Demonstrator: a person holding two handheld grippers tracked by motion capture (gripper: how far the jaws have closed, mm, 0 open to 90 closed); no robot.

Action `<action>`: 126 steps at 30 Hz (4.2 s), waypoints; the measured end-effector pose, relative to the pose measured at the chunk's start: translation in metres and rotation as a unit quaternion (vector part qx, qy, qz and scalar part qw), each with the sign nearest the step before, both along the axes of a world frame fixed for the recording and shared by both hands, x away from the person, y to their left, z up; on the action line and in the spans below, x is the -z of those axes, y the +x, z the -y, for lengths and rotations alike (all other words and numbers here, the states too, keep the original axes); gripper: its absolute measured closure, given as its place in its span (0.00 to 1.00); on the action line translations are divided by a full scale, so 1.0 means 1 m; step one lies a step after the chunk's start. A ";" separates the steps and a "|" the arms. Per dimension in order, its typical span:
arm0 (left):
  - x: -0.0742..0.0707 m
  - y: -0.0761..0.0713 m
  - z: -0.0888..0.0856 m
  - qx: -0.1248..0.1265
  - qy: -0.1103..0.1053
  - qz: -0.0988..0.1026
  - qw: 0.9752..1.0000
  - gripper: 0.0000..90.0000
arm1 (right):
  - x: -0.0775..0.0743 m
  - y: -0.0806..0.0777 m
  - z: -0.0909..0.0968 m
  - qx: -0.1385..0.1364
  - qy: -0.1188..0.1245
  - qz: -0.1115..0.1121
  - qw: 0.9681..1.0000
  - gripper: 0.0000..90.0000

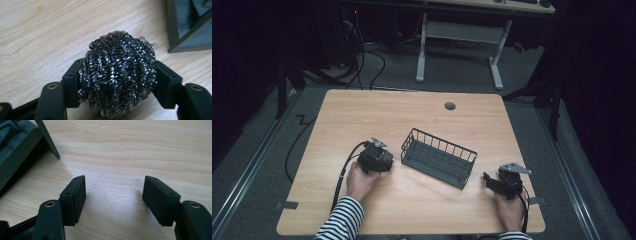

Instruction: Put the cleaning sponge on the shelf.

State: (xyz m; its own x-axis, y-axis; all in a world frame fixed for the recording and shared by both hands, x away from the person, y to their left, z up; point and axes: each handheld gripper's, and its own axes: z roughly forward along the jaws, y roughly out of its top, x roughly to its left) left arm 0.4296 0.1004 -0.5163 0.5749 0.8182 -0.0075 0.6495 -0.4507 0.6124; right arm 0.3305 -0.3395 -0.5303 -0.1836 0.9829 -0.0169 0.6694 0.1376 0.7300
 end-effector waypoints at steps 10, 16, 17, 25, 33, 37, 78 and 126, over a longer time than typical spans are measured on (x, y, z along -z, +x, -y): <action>-0.008 -0.006 -0.010 -0.006 -0.015 0.014 1.000 0.44 | 0.000 0.000 0.000 0.001 0.002 -0.001 1.000 0.39; -0.016 -0.012 -0.014 -0.002 -0.022 0.021 1.000 0.44 | 0.000 0.000 0.000 0.000 0.001 -0.001 1.000 0.39; -0.018 -0.013 -0.014 -0.001 -0.023 0.023 0.999 0.44 | 0.000 0.000 0.000 0.000 0.001 -0.001 1.000 0.39; -0.031 -0.023 -0.021 0.013 -0.040 0.021 0.999 0.45 | 0.000 0.000 0.000 -0.001 0.000 -0.002 1.000 0.38; -0.054 -0.030 -0.032 0.015 -0.064 0.036 0.997 0.45 | 0.000 0.000 0.000 -0.002 0.000 -0.002 1.000 0.38; -0.069 -0.032 -0.037 0.016 -0.086 0.037 0.995 0.45 | 0.000 0.000 0.000 -0.002 0.001 -0.002 1.000 0.38; -0.138 -0.028 0.024 0.122 -0.125 0.045 0.984 0.45 | 0.000 0.000 -0.001 -0.002 0.000 -0.002 1.000 0.37; -0.092 0.008 0.105 0.143 -0.049 0.000 0.989 0.43 | 0.000 0.000 -0.001 -0.002 0.001 -0.002 1.000 0.38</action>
